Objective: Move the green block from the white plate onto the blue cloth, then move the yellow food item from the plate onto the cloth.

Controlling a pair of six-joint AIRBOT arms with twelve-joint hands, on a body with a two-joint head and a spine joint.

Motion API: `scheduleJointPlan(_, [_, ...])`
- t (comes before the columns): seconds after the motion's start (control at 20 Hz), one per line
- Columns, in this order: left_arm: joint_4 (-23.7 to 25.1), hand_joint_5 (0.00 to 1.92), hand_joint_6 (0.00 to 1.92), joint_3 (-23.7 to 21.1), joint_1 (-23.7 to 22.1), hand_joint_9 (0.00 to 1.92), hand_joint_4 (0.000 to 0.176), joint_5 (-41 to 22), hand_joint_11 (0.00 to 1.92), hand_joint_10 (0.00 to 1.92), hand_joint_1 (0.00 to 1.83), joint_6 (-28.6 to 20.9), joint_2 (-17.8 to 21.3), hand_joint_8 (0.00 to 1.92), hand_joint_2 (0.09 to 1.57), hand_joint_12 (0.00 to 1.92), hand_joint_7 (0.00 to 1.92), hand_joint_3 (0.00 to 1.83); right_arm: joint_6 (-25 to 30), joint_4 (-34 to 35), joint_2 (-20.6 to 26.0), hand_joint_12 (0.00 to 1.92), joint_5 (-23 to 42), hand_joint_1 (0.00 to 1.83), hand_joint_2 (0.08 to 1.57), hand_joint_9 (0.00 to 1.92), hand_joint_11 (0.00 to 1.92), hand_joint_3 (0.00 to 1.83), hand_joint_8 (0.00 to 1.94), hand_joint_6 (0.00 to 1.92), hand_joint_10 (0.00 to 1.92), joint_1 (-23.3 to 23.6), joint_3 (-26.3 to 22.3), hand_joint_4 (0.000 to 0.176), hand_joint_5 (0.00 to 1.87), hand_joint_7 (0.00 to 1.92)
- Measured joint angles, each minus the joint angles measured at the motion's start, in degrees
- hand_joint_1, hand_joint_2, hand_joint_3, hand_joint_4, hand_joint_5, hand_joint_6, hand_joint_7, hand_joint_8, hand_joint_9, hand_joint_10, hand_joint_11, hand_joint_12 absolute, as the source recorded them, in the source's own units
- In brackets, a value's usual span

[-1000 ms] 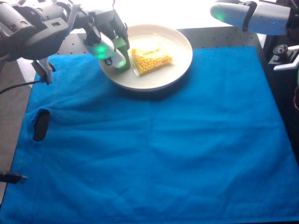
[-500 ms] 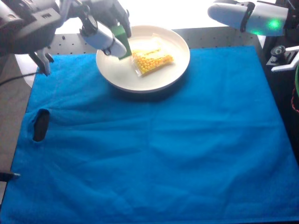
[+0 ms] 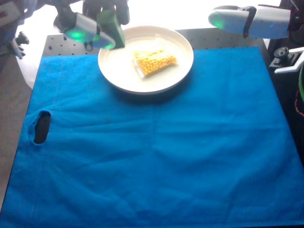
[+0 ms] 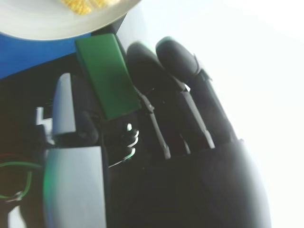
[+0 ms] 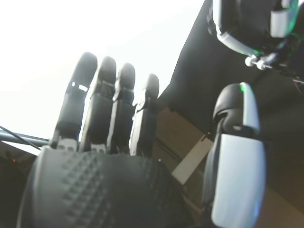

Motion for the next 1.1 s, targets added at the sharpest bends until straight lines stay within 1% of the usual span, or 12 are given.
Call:
scheduleJointPlan(0.05, [2.08, 0.95, 0.78, -1.81, 0.00, 0.88, 0.000, -0.98, 0.77, 1.09, 1.24, 0.00, 1.16, 1.36, 1.15, 1.39, 0.88, 0.01, 0.00, 0.02, 0.00, 1.13, 0.00, 0.83, 0.88, 0.52, 0.03, 0.00, 0.00, 0.00, 0.00, 0.00, -0.07, 0.129, 0.72, 0.71])
scheduleJointPlan(0.15, [5.44, 0.97, 0.97, -5.46, 0.00, 0.86, 0.000, -3.02, 0.73, 1.13, 1.15, -0.07, 3.43, 0.74, 1.12, 1.41, 0.93, 0.00, 0.00, 0.00, 0.00, 1.10, 0.02, 0.88, 0.89, 0.53, 0.04, 0.00, 0.00, 0.00, 0.00, 0.00, -0.42, 0.113, 0.72, 0.72])
scheduleJointPlan(0.25, [8.33, 0.96, 1.00, -8.31, 0.00, 0.89, 0.000, -5.20, 0.75, 1.06, 1.12, -0.22, 5.35, 0.67, 1.12, 1.33, 0.96, 0.00, 0.00, 0.11, 0.00, 1.06, 0.00, 0.88, 0.90, 0.53, 0.08, 0.00, 0.00, 0.00, 0.00, 0.00, -0.44, 0.115, 0.72, 0.72])
scheduleJointPlan(0.3, [9.20, 0.94, 1.03, -9.66, 0.02, 0.87, 0.000, -6.23, 0.83, 1.39, 1.12, -0.33, 6.40, 1.04, 1.14, 1.52, 0.90, 0.00, 0.00, 0.13, 0.02, 1.12, 0.00, 0.84, 0.90, 0.51, 0.04, 0.00, 0.00, 0.00, 0.00, 0.00, -0.46, 0.134, 0.72, 0.70])
scheduleJointPlan(0.35, [9.75, 0.97, 0.99, -10.73, 0.31, 0.91, 0.000, -7.30, 0.88, 1.39, 1.14, -0.35, 7.43, 1.08, 1.12, 1.51, 0.91, 0.00, 0.00, 0.11, 0.02, 1.19, 0.00, 0.82, 0.88, 0.51, 0.05, 0.00, 0.00, 0.00, 0.00, -0.13, -0.46, 0.138, 0.72, 0.68])
scheduleJointPlan(0.45, [15.52, 1.05, 0.85, -11.15, 0.46, 1.08, 0.000, -8.24, 0.97, 1.06, 1.17, -6.40, 8.22, 0.78, 1.09, 1.25, 1.07, 0.00, 0.00, 0.17, 0.02, 1.24, -0.04, 0.85, 0.89, 0.53, 0.06, 0.00, 0.01, 0.00, 0.01, -0.24, -0.46, 0.137, 0.73, 0.72])
scheduleJointPlan(0.6, [22.29, 0.97, 0.98, -10.40, 0.83, 1.04, 0.000, -10.73, 0.90, 1.17, 1.15, -16.61, 8.22, 0.83, 1.12, 1.43, 1.07, 0.00, 0.00, 0.04, -0.02, 1.17, -0.04, 0.86, 0.90, 0.53, 0.12, 0.00, 0.00, 0.00, 0.00, -0.24, -0.48, 0.122, 0.70, 0.73])
scheduleJointPlan(0.75, [25.88, 1.02, 0.91, -11.28, 2.21, 1.18, 0.000, -11.67, 1.01, 1.05, 1.16, -18.84, 8.57, 0.66, 1.10, 1.40, 1.18, 0.00, 0.00, 0.15, -0.02, 1.12, -0.02, 0.77, 0.83, 0.52, 0.14, 0.00, 0.00, 0.00, 0.00, -0.24, -0.48, 0.130, 0.69, 0.71])
scheduleJointPlan(0.8, [27.96, 1.07, 0.82, -11.30, 2.43, 1.25, 0.000, -11.96, 1.02, 0.89, 1.17, -21.46, 8.61, 0.45, 1.08, 1.33, 1.28, 0.00, 0.00, 0.17, -0.02, 1.11, -0.04, 0.70, 0.85, 0.52, 0.14, 0.00, 0.00, 0.00, 0.00, -0.24, -0.46, 0.106, 0.64, 0.71])
scheduleJointPlan(0.9, [31.98, 1.01, 0.67, -11.23, 2.99, 1.22, 0.000, -12.20, 0.97, 0.81, 1.27, -25.79, 8.63, 0.98, 1.09, 1.34, 1.12, 0.00, 0.00, 0.15, -0.13, 1.03, -0.04, 0.66, 0.88, 0.53, 0.15, 0.00, 0.00, 0.00, 0.00, -0.24, -0.48, 0.044, 0.58, 0.71])
scheduleJointPlan(1.0, [35.15, 1.03, 0.61, -11.23, 3.39, 1.15, 0.000, -12.26, 0.95, 1.07, 1.27, -28.46, 8.61, 1.12, 1.10, 1.53, 1.06, 0.00, 0.00, -0.02, -0.15, 1.05, -0.07, 0.65, 0.89, 0.49, 0.10, 0.00, 0.00, 0.00, 0.00, -0.42, -0.48, 0.038, 0.57, 0.68])
scheduleJointPlan(1.1, [38.71, 1.12, 0.71, -11.19, 3.85, 1.12, 0.000, -11.96, 0.94, 1.24, 1.19, -31.28, 8.61, 0.78, 1.05, 1.63, 1.15, 0.00, 0.00, 0.17, -0.26, 1.04, -0.17, 0.69, 0.89, 0.54, 0.17, 0.00, 0.00, 0.01, 0.01, -0.42, -0.46, 0.021, 0.60, 0.66])
